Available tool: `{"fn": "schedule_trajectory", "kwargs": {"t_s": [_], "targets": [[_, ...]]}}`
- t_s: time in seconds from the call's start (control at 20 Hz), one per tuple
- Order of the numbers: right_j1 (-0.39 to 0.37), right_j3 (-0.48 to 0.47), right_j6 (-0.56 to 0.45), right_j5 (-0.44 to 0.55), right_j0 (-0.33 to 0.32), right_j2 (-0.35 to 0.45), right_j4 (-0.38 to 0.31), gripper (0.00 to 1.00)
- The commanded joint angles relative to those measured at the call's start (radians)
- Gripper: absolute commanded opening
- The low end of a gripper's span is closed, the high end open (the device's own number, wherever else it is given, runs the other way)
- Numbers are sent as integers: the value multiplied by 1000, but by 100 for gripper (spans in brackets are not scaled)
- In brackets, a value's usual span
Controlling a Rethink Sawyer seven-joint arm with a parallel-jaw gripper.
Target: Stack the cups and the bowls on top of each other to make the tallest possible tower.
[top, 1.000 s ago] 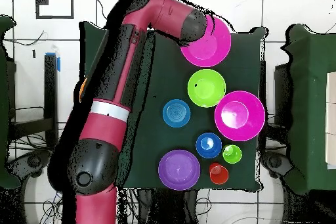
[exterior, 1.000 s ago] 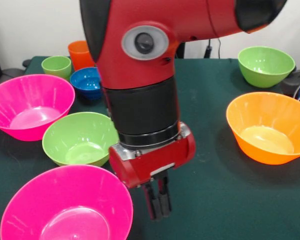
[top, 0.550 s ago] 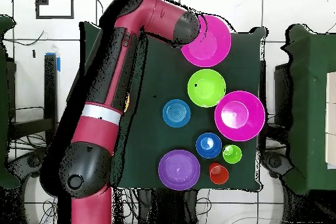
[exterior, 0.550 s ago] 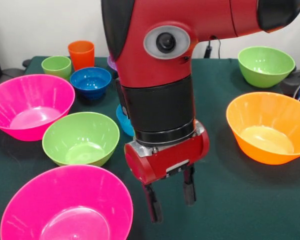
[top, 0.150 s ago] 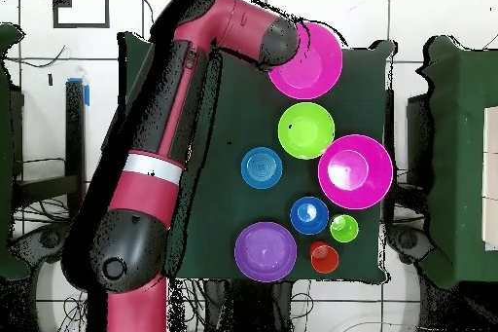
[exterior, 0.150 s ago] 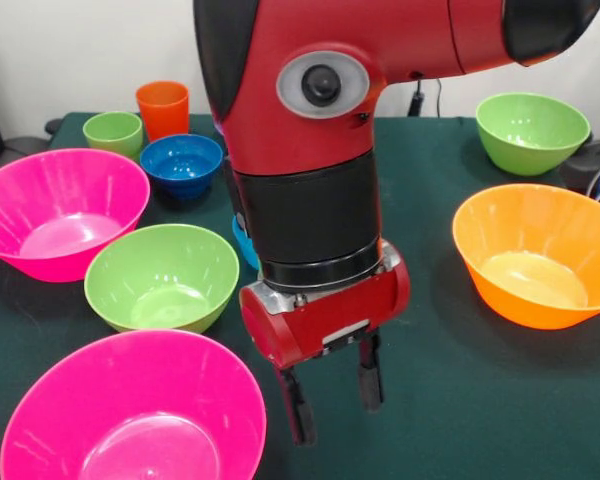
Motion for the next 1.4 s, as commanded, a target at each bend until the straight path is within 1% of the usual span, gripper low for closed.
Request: {"fn": "schedule_trajectory", "kwargs": {"t_s": [0.05,0.75,1.15,1.4], "targets": [[40,68,-100,10,-25,75,14,100],[25,43,-143,-49,-73,46,-18,100],[25,15,-152,-78,-93,41,-20,100],[58,-17,-141,-44,-100,45,-6,100]]}}
